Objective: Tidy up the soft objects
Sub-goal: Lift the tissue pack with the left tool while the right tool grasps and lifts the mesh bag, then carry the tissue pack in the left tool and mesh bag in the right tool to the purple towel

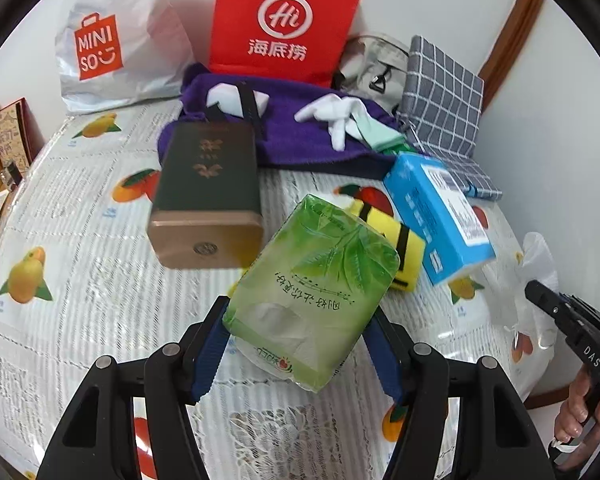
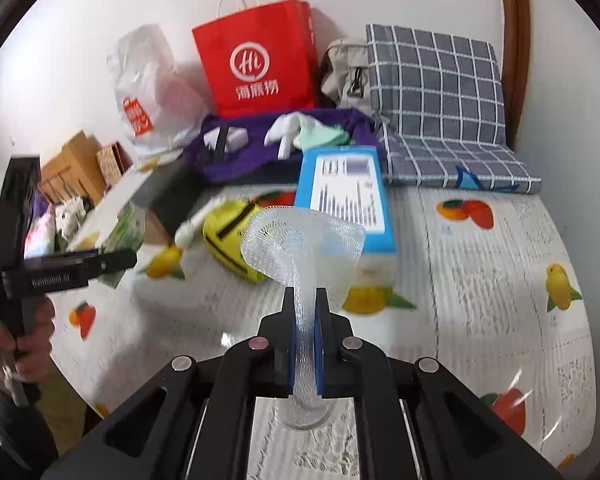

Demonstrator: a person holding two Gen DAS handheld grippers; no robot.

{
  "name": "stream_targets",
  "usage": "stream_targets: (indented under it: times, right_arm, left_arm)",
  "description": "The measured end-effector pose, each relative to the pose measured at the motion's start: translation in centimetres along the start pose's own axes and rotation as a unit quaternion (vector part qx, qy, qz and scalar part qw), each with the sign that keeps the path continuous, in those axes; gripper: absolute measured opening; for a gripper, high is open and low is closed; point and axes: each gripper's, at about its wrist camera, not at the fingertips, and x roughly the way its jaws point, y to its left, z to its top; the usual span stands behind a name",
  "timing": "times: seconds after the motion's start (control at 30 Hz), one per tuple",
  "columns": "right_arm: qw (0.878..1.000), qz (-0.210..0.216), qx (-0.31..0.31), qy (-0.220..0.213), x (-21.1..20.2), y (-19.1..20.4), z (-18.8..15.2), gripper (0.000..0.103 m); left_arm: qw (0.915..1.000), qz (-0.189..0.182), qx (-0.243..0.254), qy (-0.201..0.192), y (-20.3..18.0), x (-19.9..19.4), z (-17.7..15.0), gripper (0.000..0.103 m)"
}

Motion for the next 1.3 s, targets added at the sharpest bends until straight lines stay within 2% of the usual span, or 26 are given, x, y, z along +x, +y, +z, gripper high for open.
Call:
stream_targets:
  times: [0.57, 1.07, 1.3]
  right_arm:
    - [0.999, 0.011, 0.003, -0.030, -0.2, 0.5, 5.7, 0.007]
    - [0.999, 0.015, 0.014, -0.033, 2.8, -0.1, 8.7, 0.008]
    - [0.998, 0.028, 0.029, -0.040, 4.1, -0.8, 11.4, 0.009]
  left_arm:
    - [0.9992, 0.014, -0.007, -0.036, 0.5, -2.3, 5.3, 0.063]
    - [0.9986, 0.025, 0.003, -0.047, 1.0, -1.4, 9.5, 0.063]
    - [0.9983, 0.030, 0.006, -0.049, 1.4, -0.8, 11.1, 0.063]
